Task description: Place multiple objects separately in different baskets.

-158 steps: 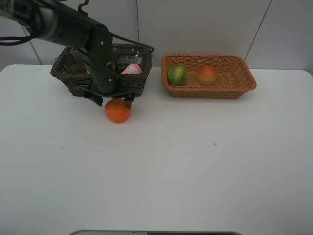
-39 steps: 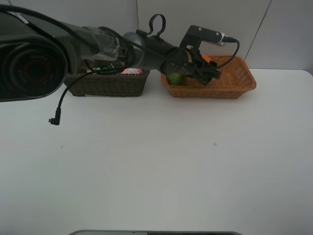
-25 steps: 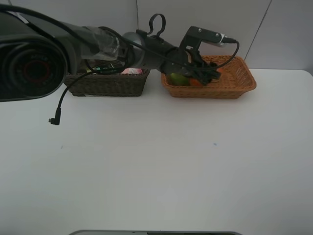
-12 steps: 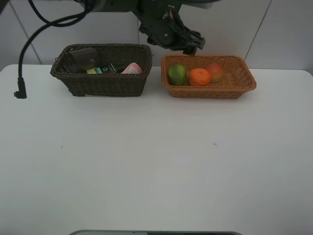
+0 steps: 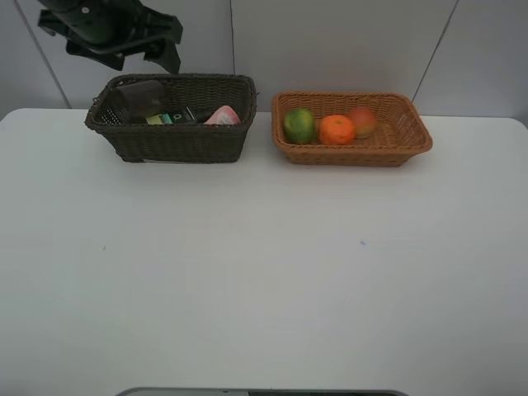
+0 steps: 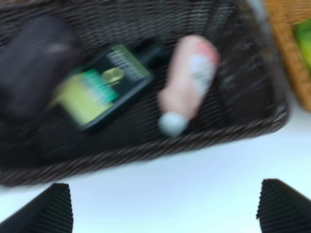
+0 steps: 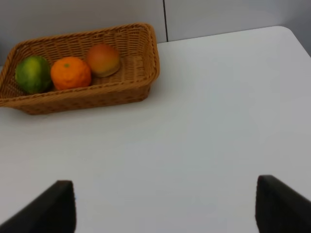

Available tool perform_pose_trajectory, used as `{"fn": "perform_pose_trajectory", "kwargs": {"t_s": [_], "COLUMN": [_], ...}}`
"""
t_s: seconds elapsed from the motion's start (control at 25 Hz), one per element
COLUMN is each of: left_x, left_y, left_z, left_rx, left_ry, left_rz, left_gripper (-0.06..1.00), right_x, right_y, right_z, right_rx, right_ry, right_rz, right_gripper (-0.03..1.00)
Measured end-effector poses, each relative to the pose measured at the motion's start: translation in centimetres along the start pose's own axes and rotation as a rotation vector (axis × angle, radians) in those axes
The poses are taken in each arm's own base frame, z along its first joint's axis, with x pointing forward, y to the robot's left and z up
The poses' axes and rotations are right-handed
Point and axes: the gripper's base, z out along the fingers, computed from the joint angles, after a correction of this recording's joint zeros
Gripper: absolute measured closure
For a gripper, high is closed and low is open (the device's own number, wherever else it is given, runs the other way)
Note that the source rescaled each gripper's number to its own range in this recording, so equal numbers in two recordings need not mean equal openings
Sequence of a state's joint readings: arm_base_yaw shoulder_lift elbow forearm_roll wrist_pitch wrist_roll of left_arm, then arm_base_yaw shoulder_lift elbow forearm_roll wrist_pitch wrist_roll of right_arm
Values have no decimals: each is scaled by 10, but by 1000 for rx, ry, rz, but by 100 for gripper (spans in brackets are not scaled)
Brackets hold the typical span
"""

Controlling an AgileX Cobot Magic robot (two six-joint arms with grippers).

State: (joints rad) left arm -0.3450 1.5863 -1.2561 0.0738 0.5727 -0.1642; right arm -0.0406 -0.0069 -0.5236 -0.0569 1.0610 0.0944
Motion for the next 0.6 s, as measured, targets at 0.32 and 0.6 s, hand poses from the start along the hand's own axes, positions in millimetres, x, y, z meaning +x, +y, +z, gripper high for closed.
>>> {"fn": "perform_pose_trajectory", "kwargs": {"t_s": [0.32,0.6], "left_x": [70,141], "left_y": [37,38], "left_z": [-116,-175], "left_rx": [-62,-72], "left_ry": [-115,-68], "left_rz": [-91,-108], "left_gripper": [-2,-2], "right_x": [0,0], "right_y": [0,0], "right_z": [0,0], "right_rx": [0,0], "right_ry": [0,0], "right_rz": [0,0], "right_gripper": [49,49]}}
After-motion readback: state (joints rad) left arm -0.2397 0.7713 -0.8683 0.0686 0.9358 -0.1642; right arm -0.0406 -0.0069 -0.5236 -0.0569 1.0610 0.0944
